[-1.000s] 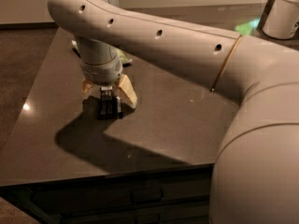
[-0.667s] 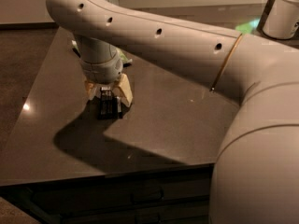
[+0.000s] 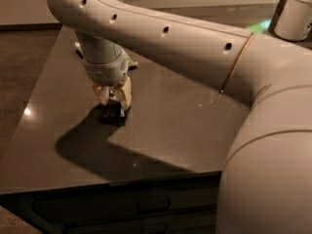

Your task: Pick rxbar chocolate

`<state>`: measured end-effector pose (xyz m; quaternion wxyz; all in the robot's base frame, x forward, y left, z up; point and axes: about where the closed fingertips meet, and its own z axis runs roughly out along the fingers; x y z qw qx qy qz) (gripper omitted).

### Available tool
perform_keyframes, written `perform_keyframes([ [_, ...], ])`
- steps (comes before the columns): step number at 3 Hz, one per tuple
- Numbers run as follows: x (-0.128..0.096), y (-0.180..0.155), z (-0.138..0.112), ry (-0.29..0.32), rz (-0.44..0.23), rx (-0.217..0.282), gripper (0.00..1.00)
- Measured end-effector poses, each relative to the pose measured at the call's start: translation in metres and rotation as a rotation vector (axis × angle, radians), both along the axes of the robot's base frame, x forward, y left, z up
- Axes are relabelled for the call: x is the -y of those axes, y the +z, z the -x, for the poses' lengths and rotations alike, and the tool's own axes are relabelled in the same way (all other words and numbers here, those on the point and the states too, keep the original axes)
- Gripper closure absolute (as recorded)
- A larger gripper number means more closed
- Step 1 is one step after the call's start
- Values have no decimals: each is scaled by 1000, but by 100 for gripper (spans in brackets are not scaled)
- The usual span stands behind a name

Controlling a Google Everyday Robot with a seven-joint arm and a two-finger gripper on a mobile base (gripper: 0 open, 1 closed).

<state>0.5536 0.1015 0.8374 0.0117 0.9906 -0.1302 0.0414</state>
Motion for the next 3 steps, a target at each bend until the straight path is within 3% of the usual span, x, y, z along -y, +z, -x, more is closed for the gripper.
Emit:
perform_keyframes([
  [1, 13, 1, -3, -48, 0, -8, 100],
  [3, 36, 34, -8, -173, -73, -51, 100],
])
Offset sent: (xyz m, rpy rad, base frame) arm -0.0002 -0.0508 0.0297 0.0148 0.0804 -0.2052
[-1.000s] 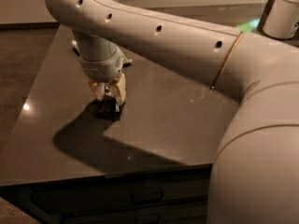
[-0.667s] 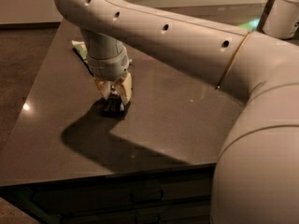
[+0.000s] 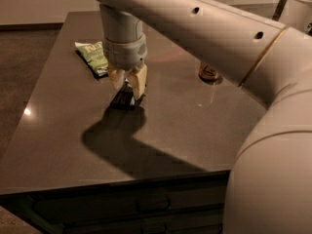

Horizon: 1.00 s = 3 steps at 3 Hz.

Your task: Pick rxbar chocolate

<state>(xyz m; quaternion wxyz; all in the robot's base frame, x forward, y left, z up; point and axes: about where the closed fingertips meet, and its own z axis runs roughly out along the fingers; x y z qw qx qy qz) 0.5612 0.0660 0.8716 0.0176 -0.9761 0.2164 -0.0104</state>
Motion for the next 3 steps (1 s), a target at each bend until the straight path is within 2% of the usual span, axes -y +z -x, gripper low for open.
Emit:
perform_keyframes([
  [1, 3, 32, 2, -24, -72, -3, 100],
  [2, 5, 68, 13, -10, -141, 17, 100],
  [3, 1, 96, 19, 7, -216, 67, 100],
])
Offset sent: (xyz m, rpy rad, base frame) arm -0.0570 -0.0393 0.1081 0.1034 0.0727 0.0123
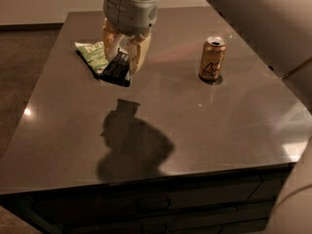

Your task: Pick rxbar chocolate

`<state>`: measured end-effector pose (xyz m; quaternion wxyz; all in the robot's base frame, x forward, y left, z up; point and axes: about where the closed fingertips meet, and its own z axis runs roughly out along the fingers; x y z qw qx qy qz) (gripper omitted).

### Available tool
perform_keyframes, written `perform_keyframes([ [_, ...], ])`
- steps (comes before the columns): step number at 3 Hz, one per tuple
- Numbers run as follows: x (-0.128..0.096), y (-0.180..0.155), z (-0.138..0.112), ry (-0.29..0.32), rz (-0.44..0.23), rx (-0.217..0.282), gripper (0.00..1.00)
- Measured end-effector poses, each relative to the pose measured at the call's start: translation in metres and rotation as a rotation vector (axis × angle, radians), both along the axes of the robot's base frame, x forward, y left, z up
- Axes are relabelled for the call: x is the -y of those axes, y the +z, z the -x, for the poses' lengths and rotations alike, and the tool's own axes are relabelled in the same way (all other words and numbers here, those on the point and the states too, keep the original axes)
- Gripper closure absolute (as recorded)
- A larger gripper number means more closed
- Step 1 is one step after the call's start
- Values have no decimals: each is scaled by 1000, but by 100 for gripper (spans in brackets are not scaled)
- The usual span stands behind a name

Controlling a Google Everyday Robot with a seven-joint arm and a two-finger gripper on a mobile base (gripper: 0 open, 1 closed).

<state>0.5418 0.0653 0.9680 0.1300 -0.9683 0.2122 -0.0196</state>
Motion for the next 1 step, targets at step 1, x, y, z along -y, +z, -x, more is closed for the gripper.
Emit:
perform_keyframes([
  [1, -5, 2, -4, -2, -21, 20, 100],
])
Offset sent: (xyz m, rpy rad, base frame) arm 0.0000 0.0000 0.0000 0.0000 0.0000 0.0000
